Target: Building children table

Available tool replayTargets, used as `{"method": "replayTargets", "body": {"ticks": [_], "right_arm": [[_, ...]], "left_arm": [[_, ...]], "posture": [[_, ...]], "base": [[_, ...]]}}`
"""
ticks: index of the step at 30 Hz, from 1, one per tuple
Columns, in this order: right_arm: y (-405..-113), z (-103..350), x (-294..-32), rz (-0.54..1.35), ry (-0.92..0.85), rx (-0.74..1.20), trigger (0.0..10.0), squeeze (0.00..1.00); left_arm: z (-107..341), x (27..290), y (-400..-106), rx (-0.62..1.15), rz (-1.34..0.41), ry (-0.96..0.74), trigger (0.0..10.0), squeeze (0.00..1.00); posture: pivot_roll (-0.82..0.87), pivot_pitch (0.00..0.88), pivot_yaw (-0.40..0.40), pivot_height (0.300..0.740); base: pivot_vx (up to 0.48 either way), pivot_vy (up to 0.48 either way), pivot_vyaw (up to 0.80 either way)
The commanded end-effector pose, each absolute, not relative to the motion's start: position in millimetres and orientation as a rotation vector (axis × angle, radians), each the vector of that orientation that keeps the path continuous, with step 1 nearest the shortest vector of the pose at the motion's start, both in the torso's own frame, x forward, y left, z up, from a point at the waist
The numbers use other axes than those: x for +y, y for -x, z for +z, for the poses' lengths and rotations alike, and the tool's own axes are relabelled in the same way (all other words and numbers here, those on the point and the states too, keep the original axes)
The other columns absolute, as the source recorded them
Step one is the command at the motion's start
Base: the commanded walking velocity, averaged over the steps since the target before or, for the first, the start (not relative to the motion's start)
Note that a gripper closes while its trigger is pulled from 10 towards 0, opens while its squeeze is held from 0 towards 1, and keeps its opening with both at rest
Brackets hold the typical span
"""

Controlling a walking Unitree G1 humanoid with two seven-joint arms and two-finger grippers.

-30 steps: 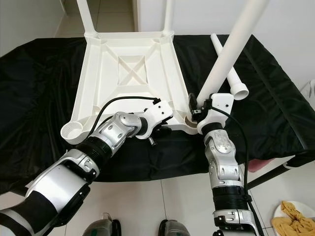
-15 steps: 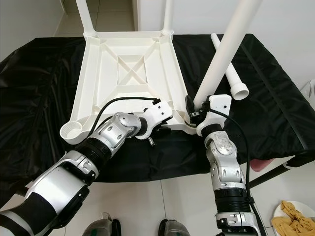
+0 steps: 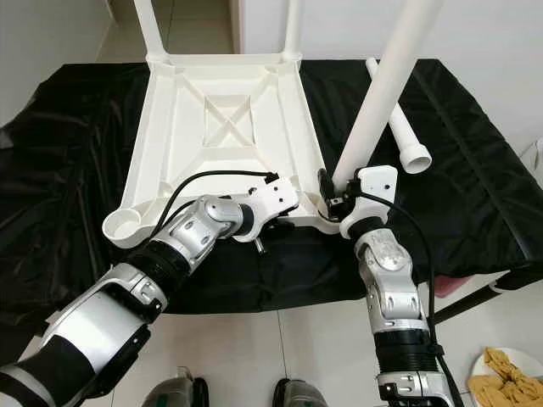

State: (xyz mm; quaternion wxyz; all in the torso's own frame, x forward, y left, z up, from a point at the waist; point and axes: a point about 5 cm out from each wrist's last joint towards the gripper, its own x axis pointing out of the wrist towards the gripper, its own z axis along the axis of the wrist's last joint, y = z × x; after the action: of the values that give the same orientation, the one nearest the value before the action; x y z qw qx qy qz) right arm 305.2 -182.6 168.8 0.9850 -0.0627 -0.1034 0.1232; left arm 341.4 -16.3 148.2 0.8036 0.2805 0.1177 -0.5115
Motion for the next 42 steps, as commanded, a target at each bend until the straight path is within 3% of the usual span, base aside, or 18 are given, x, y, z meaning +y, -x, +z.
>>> {"method": "replayTargets", "body": {"ticks": [1, 23, 42], "right_arm": [[-301.2, 155.8, -179.7, 0.283, 0.138, -0.146, 10.0, 0.0], [-286.9, 141.4, -173.1, 0.437, 0.264, -0.104, 10.0, 0.0], [-290.5, 125.2, -190.1, 0.298, 0.055, 0.017, 10.0, 0.0]], "left_arm": [[163.8, -25.1, -339.2, 0.158, -1.128, -0.649, 10.0, 0.0], [173.0, -25.7, -342.1, 0.139, -1.136, -0.675, 10.0, 0.0], [177.1, -25.6, -343.2, 0.124, -1.135, -0.69, 10.0, 0.0]], "posture": [[0.0, 0.089, 0.012, 0.74], [0.0, 0.086, 0.031, 0.74], [0.0, 0.081, 0.036, 0.74]], "base": [[0.0, 0.0, 0.0], [0.0, 0.0, 0.0], [0.0, 0.0, 0.0]]}}
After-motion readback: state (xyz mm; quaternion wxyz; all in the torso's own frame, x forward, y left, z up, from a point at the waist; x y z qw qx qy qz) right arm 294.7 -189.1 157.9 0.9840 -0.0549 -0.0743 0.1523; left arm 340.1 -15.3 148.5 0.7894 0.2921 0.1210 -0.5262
